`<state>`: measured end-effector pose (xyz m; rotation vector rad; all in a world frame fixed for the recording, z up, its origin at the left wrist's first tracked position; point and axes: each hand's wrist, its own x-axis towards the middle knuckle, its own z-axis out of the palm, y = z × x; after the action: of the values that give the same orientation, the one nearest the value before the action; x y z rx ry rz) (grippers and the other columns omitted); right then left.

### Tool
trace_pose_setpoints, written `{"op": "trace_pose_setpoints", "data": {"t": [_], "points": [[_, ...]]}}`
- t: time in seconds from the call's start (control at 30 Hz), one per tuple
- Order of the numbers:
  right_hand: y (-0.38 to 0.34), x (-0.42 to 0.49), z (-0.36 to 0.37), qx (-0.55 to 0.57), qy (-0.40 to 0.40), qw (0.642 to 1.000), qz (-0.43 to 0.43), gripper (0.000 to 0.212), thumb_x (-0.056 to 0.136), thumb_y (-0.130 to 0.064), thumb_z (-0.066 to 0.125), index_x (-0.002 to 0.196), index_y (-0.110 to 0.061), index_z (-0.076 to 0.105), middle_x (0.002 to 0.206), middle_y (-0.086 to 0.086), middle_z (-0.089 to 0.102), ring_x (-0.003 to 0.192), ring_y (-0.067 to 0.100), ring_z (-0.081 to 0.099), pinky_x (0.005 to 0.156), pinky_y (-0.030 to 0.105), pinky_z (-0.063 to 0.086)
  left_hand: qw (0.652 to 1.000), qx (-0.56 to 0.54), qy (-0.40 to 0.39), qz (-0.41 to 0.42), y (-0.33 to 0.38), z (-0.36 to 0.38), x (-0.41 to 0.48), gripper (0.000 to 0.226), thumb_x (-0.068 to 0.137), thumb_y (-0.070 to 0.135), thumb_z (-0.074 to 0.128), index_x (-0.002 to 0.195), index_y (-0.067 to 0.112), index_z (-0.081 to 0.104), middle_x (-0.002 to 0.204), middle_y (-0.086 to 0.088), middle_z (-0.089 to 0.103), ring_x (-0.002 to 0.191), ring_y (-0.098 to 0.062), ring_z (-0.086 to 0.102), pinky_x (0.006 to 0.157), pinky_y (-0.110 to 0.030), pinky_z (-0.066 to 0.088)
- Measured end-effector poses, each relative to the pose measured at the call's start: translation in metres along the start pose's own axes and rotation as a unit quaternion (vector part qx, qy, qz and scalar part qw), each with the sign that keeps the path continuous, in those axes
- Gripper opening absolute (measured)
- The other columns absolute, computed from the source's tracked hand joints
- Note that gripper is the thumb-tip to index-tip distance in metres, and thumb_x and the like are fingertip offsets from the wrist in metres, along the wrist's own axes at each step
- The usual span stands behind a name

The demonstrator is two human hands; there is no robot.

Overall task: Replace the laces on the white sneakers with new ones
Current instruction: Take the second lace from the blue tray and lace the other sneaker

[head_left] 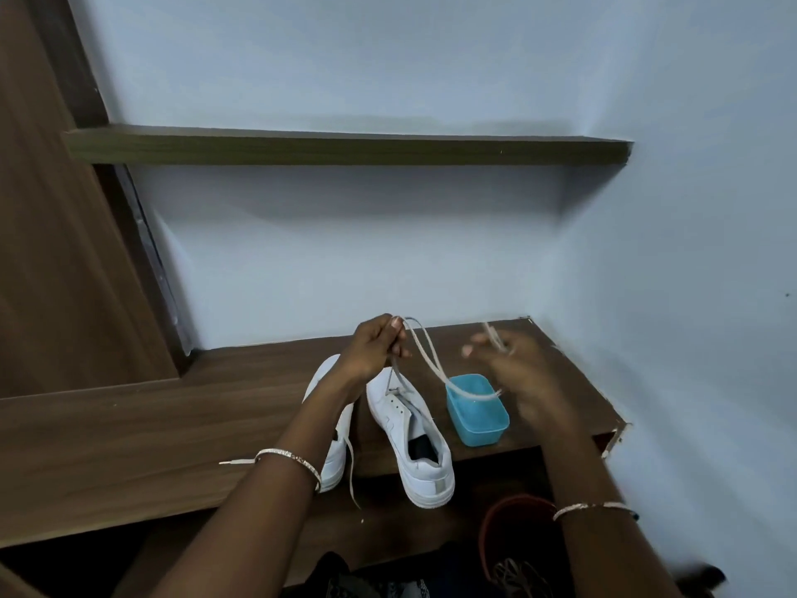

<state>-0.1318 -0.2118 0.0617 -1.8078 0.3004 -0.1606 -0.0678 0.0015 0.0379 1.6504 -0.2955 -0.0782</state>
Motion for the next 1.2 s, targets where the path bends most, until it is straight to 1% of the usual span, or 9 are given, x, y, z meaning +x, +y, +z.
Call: {"op": "trace_pose_setpoints", "data": {"t": [0.17, 0.27, 0.37, 0.5, 0.67, 0.77, 0.9, 1.1, 1.2], "points": [[0.061, 0.014, 0.054, -0.135, -0.121, 0.983, 0.034, 0.030, 0.067, -0.031, 0.090, 0.081, -0.019, 0.067, 0.077, -0.006, 0.070, 0.074, 0.010, 0.066, 0.066, 0.024, 0.054, 0.998, 0.051, 0.018, 0.022, 0.005, 0.004, 0.025, 0.034, 0.105, 0.025, 0.045, 0.081, 0.012, 0.065, 0.061, 0.001, 0.052, 0.061, -0.017, 0.054, 0.069, -0.030, 0.046], [0.082, 0.021, 0.079, -0.165, -0.157, 0.972, 0.050, 0.046, 0.064, -0.041, 0.091, 0.093, -0.015, 0.068, 0.091, -0.002, 0.072, 0.086, 0.014, 0.067, 0.072, 0.025, 0.056, 0.995, 0.098, 0.002, 0.022, 0.006, 0.012, 0.033, 0.034, 0.103, 0.030, 0.050, 0.078, 0.020, 0.071, 0.066, 0.002, 0.055, 0.059, -0.010, 0.044, 0.064, -0.029, 0.042], [0.092, 0.029, 0.098, -0.121, -0.115, 0.985, 0.046, 0.047, 0.068, -0.035, 0.090, 0.103, -0.014, 0.067, 0.096, -0.005, 0.068, 0.092, 0.014, 0.064, 0.061, 0.013, 0.044, 0.992, 0.127, -0.021, -0.006, 0.009, 0.022, 0.039, 0.035, 0.101, 0.035, 0.053, 0.079, 0.021, 0.075, 0.052, 0.011, 0.046, 0.051, -0.007, 0.039, 0.058, -0.026, 0.035], [0.096, 0.049, 0.121, -0.146, -0.052, 0.988, 0.027, 0.066, 0.060, -0.051, 0.089, 0.110, -0.014, 0.067, 0.105, -0.004, 0.071, 0.099, 0.017, 0.067, 0.082, 0.030, 0.053, 0.992, 0.104, -0.039, -0.054, 0.018, 0.031, 0.048, 0.036, 0.103, 0.033, 0.051, 0.089, 0.012, 0.077, 0.050, 0.011, 0.045, 0.047, -0.005, 0.034, 0.052, -0.022, 0.031], [0.102, 0.057, 0.142, -0.156, -0.042, 0.987, 0.015, 0.066, 0.061, -0.037, 0.093, 0.115, -0.010, 0.065, 0.113, 0.005, 0.071, 0.106, 0.025, 0.067, 0.091, 0.038, 0.054, 0.994, 0.060, -0.049, -0.078, 0.024, 0.033, 0.056, 0.036, 0.103, 0.032, 0.052, 0.088, 0.010, 0.076, 0.058, 0.004, 0.041, 0.049, -0.009, 0.031, 0.048, -0.019, 0.030], [0.114, 0.049, 0.154, -0.161, -0.021, 0.986, 0.029, 0.067, 0.064, -0.026, 0.091, 0.120, -0.009, 0.059, 0.120, 0.008, 0.068, 0.112, 0.029, 0.064, 0.096, 0.038, 0.050, 0.988, 0.121, -0.044, -0.087, 0.025, 0.033, 0.060, 0.038, 0.096, 0.043, 0.060, 0.080, 0.015, 0.080, 0.061, -0.002, 0.047, 0.050, -0.011, 0.036, 0.054, -0.024, 0.034], [0.121, 0.046, 0.163, -0.125, 0.059, 0.990, 0.008, 0.058, 0.074, -0.027, 0.084, 0.121, -0.008, 0.056, 0.119, 0.012, 0.068, 0.111, 0.033, 0.064, 0.095, 0.038, 0.049, 0.967, 0.222, -0.054, -0.112, 0.035, 0.041, 0.061, 0.050, 0.099, 0.047, 0.051, 0.087, 0.009, 0.080, 0.053, 0.014, 0.062, 0.051, -0.005, 0.044, 0.054, -0.021, 0.038], [0.119, 0.045, 0.169, -0.088, 0.077, 0.993, 0.019, 0.038, 0.067, -0.029, 0.089, 0.086, -0.004, 0.069, 0.087, 0.011, 0.074, 0.087, 0.030, 0.070, 0.079, 0.037, 0.055, 0.974, 0.160, -0.065, -0.144, 0.035, 0.045, 0.068, 0.059, 0.103, 0.049, 0.041, 0.088, 0.007, 0.080, 0.067, 0.002, 0.062, 0.053, -0.011, 0.040, 0.052, -0.024, 0.033], [0.122, 0.050, 0.171, -0.075, 0.068, 0.994, 0.035, 0.044, 0.068, -0.030, 0.089, 0.094, 0.000, 0.071, 0.094, 0.014, 0.074, 0.091, 0.030, 0.069, 0.081, 0.037, 0.055, 0.976, 0.140, -0.072, -0.149, 0.034, 0.044, 0.069, 0.061, 0.103, 0.050, 0.039, 0.088, 0.007, 0.080, 0.065, 0.002, 0.061, 0.051, -0.009, 0.039, 0.049, -0.021, 0.032]]}}
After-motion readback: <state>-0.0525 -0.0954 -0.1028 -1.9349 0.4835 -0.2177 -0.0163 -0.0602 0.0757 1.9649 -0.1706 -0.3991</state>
